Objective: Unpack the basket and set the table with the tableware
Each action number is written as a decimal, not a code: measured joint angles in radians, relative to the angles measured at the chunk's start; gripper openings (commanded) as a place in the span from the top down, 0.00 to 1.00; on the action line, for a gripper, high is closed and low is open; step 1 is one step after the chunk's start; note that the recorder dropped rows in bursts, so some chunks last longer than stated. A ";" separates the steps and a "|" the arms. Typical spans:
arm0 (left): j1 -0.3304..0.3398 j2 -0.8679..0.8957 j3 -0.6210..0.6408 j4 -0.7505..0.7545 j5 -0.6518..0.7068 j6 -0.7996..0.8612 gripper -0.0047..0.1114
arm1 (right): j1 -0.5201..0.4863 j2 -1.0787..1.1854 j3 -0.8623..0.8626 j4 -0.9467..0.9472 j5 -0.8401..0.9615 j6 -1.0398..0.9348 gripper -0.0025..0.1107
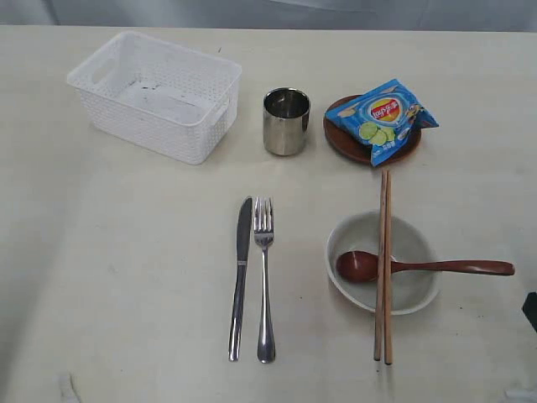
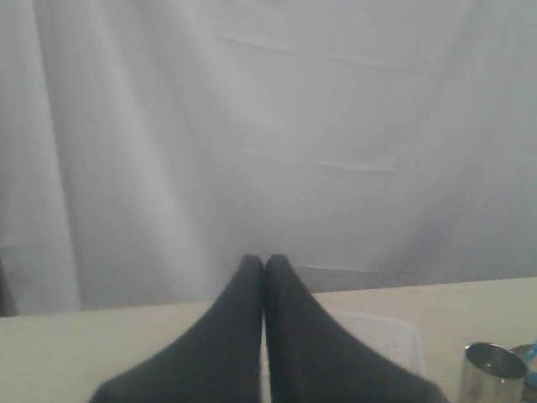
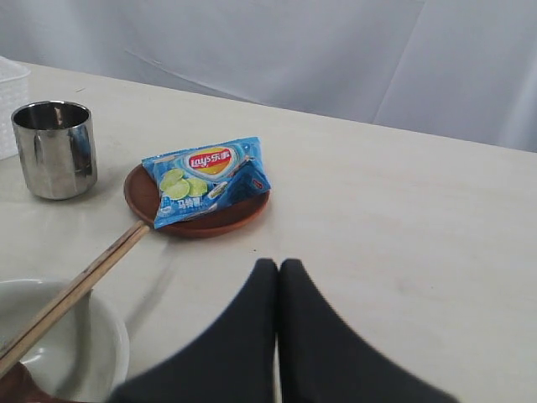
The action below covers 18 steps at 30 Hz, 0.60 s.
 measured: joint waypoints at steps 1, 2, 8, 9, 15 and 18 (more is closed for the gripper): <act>0.022 -0.019 0.021 -0.007 -0.002 0.000 0.96 | 0.000 0.000 0.000 0.000 0.000 0.000 0.98; 0.046 -0.035 0.041 -0.011 -0.002 0.000 0.96 | 0.000 0.000 0.000 0.000 0.000 0.000 0.98; 0.147 -0.083 0.146 -0.045 -0.004 0.000 0.96 | 0.000 0.000 0.000 0.000 0.000 0.000 0.98; 0.147 -0.085 0.166 -0.045 -0.007 0.000 0.96 | 0.000 0.000 0.000 0.000 0.000 0.000 0.98; 0.148 -0.085 0.277 -0.052 -0.040 0.000 0.96 | 0.000 0.000 0.000 0.000 0.000 0.000 0.98; 0.148 -0.085 0.295 -0.052 -0.042 0.000 0.96 | 0.000 0.000 0.000 0.000 0.000 0.000 0.98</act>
